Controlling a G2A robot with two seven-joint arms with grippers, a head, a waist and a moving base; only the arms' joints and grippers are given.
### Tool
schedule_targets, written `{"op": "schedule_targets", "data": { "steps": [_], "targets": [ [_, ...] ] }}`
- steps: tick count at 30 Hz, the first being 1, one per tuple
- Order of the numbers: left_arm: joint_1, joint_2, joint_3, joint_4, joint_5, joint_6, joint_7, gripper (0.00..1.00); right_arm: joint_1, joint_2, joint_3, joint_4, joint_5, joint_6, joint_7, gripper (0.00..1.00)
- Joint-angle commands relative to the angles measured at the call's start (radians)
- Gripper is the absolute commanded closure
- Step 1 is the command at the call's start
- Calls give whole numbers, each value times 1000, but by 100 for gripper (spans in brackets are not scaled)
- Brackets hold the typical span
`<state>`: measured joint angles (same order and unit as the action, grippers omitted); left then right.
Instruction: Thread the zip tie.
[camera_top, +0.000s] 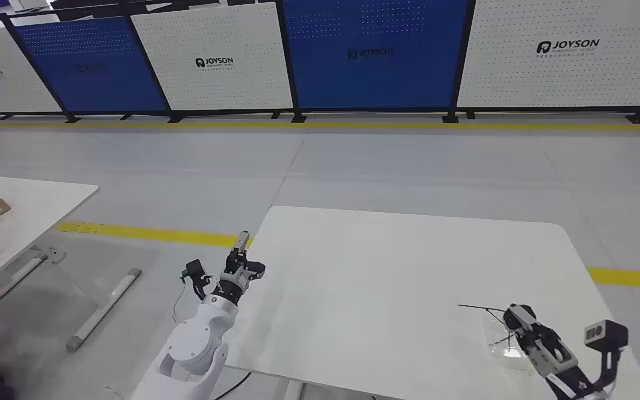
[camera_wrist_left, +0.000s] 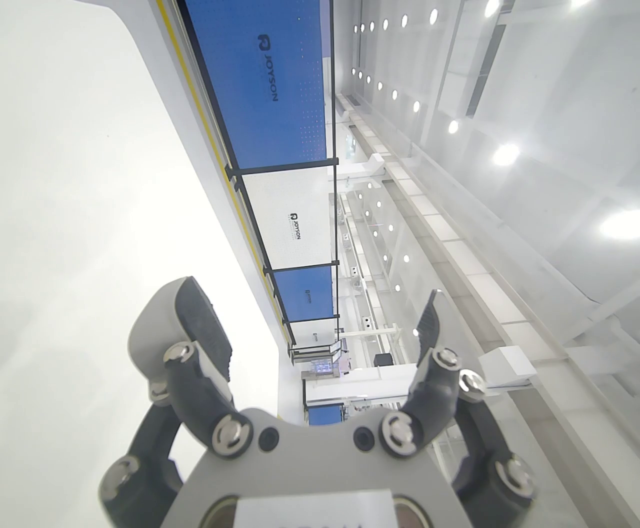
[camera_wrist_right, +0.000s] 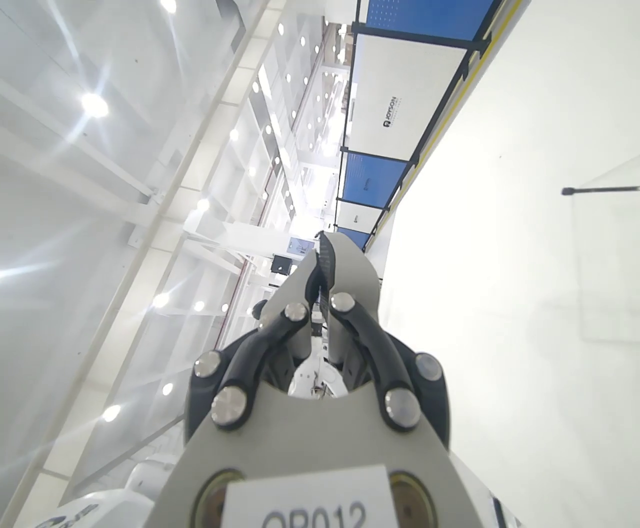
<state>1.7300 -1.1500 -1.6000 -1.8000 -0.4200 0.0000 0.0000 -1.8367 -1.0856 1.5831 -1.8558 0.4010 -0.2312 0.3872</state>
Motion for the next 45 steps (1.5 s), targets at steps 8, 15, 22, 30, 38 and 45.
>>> {"op": "schedule_targets", "data": {
  "steps": [8, 15, 22, 30, 38, 45],
  "targets": [
    [0, 0, 0, 0, 0, 0, 0, 0, 32, -26, -177, -34, -210, -11, -192, 100],
    [0, 0, 0, 0, 0, 0, 0, 0, 32, -26, -177, -34, -210, -11, -192, 100],
    [-9, -1, 20, -37, 9, -7, -54, 0, 32, -26, -177, -34, -210, -11, -192, 100],
    [-25, 1, 97, -77, 26, 44, -249, 0, 32, -26, -177, -34, -210, -11, -192, 100],
    [-55, -4, 134, -32, 9, 57, -244, 0, 32, -26, -177, -34, -210, -11, -192, 100],
    [-56, -4, 135, -34, 10, 55, -246, 0, 35, -28, -176, -32, -177, -36, -187, 100]
  ]
}}
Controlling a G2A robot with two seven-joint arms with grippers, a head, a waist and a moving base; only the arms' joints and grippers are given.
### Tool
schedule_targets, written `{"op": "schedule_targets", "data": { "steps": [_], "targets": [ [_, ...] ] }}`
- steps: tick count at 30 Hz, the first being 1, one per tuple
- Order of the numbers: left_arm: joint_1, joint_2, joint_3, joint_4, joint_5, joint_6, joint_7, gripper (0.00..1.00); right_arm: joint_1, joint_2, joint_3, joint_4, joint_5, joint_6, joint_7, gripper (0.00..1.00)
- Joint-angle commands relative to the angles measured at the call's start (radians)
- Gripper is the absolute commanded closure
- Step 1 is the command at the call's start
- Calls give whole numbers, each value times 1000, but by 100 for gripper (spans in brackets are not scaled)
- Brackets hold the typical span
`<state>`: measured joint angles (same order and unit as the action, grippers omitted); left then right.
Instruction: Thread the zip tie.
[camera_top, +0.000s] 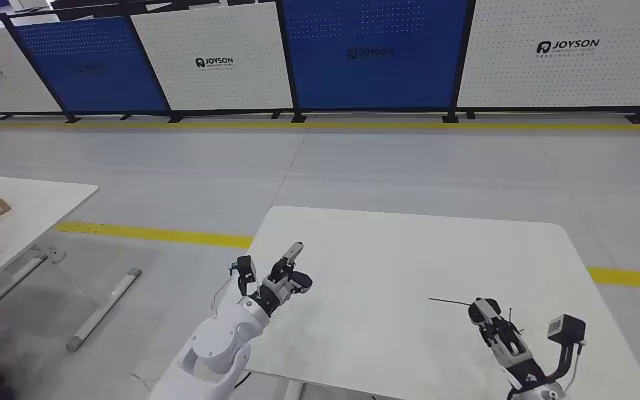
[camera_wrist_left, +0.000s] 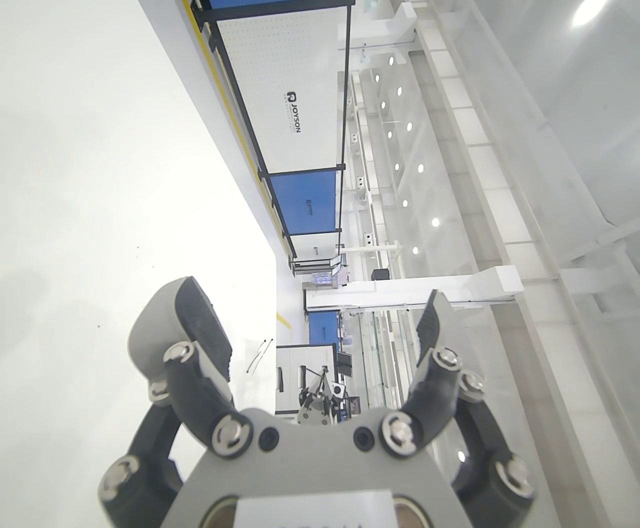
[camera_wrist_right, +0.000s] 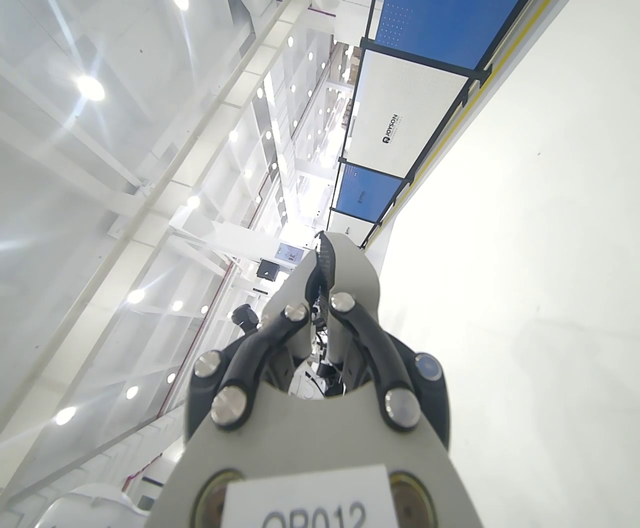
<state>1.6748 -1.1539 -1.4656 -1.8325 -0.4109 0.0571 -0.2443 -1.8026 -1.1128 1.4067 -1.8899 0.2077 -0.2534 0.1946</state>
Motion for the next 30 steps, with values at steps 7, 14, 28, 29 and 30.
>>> {"op": "schedule_targets", "data": {
  "steps": [7, 14, 28, 29, 30],
  "targets": [
    [3, 12, 47, -11, 114, -38, -207, 0, 10, -4, -4, 39, 106, -78, 99, 100],
    [-61, 2, 153, 51, 74, -54, -252, 0, 38, -6, -28, 71, 111, -35, 147, 100],
    [-60, 1, 162, 52, 74, -74, -250, 0, 40, -7, -30, 69, 109, -33, 143, 100],
    [-56, 1, 168, 55, 78, -95, -256, 0, 44, -9, -40, 64, 104, -32, 129, 100],
    [-54, 1, 174, 59, 71, -113, -269, 0, 46, -11, -49, 62, 106, -31, 118, 100]
  ]
}}
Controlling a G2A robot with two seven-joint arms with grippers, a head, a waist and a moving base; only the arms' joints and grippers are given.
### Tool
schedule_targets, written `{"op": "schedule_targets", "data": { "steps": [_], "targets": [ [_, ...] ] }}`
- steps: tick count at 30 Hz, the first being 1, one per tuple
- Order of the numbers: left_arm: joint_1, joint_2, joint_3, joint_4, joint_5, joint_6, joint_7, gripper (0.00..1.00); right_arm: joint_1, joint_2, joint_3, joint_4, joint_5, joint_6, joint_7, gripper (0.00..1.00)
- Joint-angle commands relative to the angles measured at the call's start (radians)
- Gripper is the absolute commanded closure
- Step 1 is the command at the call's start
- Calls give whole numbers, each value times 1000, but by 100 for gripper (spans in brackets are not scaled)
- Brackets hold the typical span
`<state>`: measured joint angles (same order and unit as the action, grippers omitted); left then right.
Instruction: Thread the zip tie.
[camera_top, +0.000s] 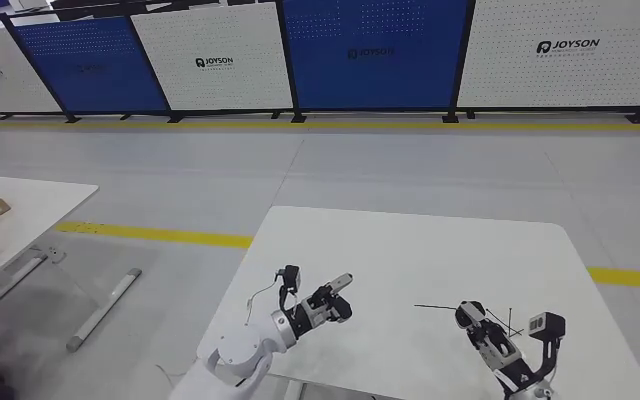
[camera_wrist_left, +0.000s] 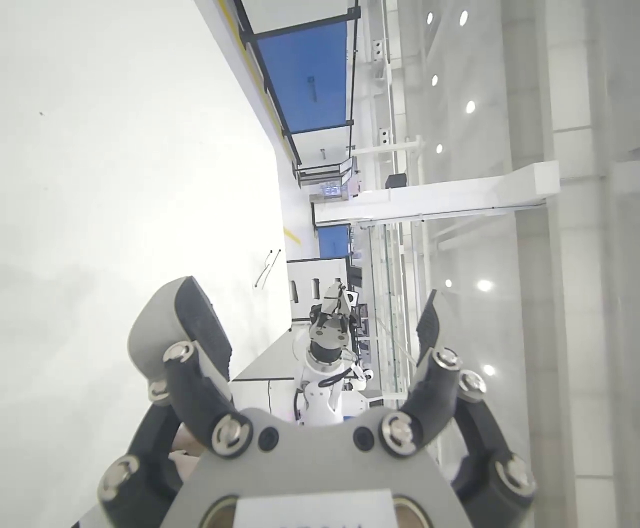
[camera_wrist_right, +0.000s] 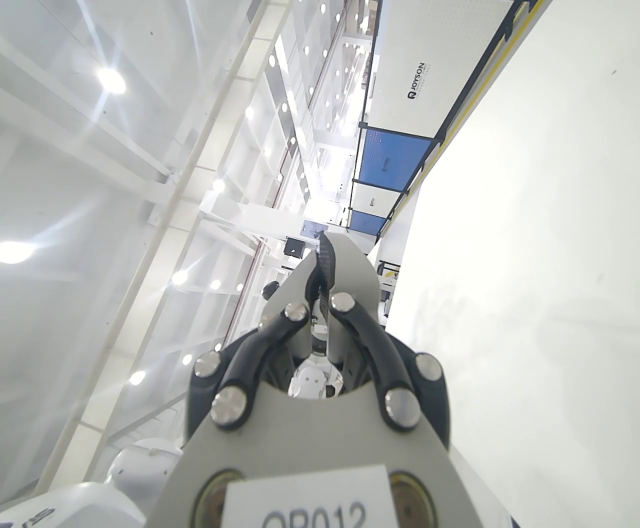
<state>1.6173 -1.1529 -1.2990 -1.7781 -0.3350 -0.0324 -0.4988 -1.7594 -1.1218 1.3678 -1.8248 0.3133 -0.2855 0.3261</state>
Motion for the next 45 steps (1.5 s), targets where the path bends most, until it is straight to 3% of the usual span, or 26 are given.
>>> {"op": "schedule_targets", "data": {
  "steps": [1, 6, 9, 12, 28, 36, 45],
  "targets": [
    [4, 0, 13, 14, -12, -40, -33, 0, 6, -5, -20, -6, 5, 3, -23, 100],
    [-27, -6, 63, 76, -58, -118, -94, 0, 30, -21, -92, -19, -32, 18, -115, 100],
    [-56, -11, 93, 92, -46, -147, -77, 0, 45, -28, -137, -17, -77, 46, -128, 100],
    [-73, -15, 112, 97, -14, -149, -20, 0, 45, -28, -137, -17, -77, 46, -128, 100],
    [-73, -15, 112, 97, -14, -149, -20, 0, 45, -28, -137, -17, -77, 46, -129, 100],
    [-73, -15, 112, 97, -14, -149, -20, 0, 94, -42, -185, 26, -63, 67, -131, 100],
    [-73, -15, 112, 97, -14, -149, -20, 0, 94, -42, -185, 26, -63, 67, -131, 100]
  ]
}}
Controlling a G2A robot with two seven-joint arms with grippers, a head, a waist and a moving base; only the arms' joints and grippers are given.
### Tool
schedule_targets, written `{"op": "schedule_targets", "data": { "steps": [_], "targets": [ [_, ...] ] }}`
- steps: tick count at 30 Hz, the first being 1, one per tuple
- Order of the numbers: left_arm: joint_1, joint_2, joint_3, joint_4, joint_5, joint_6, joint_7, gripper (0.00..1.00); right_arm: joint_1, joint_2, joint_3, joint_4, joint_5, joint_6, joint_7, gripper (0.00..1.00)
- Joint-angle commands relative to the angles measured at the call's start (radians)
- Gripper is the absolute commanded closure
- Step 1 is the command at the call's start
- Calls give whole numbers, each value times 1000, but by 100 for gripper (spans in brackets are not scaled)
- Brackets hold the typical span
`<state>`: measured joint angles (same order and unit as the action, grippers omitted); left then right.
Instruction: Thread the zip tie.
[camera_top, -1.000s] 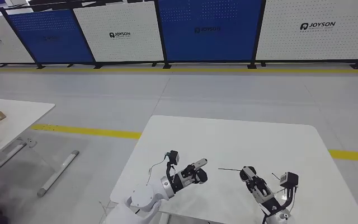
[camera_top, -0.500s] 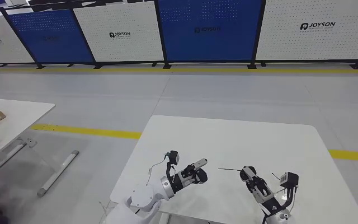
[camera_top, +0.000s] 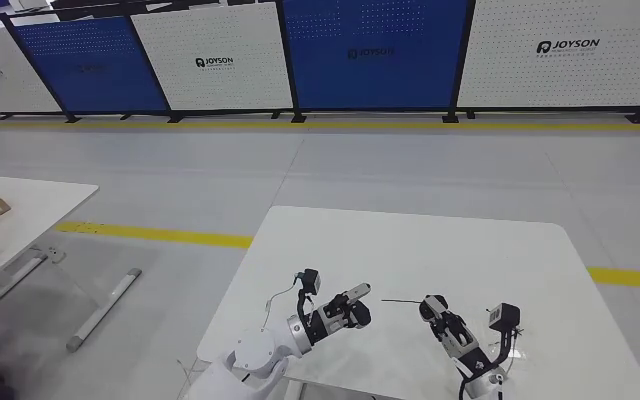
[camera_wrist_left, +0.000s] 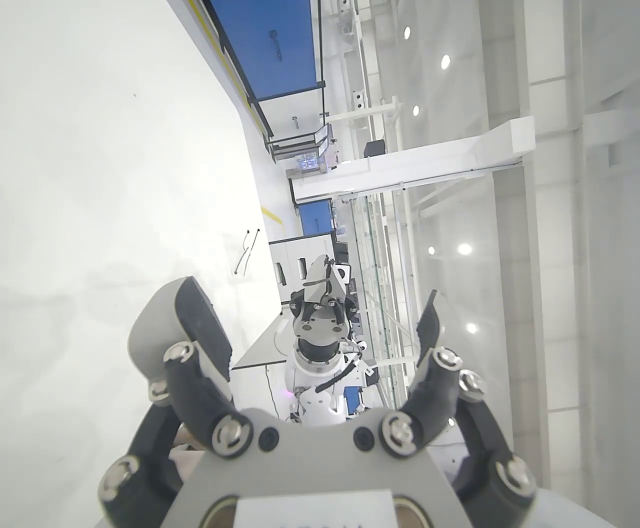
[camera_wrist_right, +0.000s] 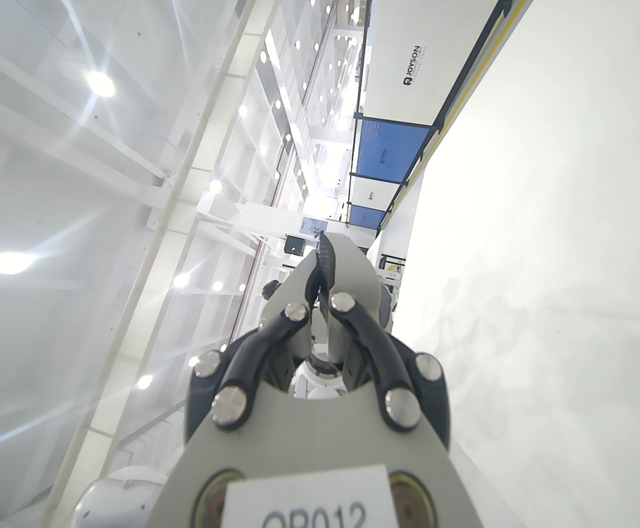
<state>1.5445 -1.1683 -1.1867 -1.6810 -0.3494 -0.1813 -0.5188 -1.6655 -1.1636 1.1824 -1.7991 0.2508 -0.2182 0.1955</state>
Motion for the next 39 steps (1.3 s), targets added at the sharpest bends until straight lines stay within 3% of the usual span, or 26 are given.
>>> {"op": "schedule_targets", "data": {
  "steps": [1, 6, 10, 13, 16, 19, 28, 34, 39],
  "targets": [
    [0, 0, 0, 0, 0, 0, 0, 0, 0, 0, 0, 0, 0, 0, 0, 100],
    [-4, 0, 10, -4, 15, 11, 5, 0, 0, 0, 0, 0, 0, 0, 0, 100],
    [-14, -3, 22, 12, -45, 12, -1, 0, 0, 0, 0, 0, 0, 0, 0, 100],
    [-36, -10, 43, 42, -83, 1, 18, 0, 0, 0, 0, 0, 0, 0, 0, 100],
    [-67, -19, 83, 74, -46, -13, 63, 0, 0, 0, 0, 0, 0, 0, 0, 100],
    [-102, -27, 123, 107, -15, -2, 80, 0, 0, 0, 0, 0, 0, 0, 0, 100],
    [-104, -28, 126, 109, -14, -3, 82, 0, 0, 0, 0, 1, -1, 1, -3, 100],
    [-94, -28, 150, 65, 14, -29, 69, 0, 27, -14, -52, 10, -70, 29, -63, 100],
    [-129, -38, 193, 77, 36, -16, 103, 0, 43, -22, -81, 24, -63, 10, -68, 100]
  ]
}}
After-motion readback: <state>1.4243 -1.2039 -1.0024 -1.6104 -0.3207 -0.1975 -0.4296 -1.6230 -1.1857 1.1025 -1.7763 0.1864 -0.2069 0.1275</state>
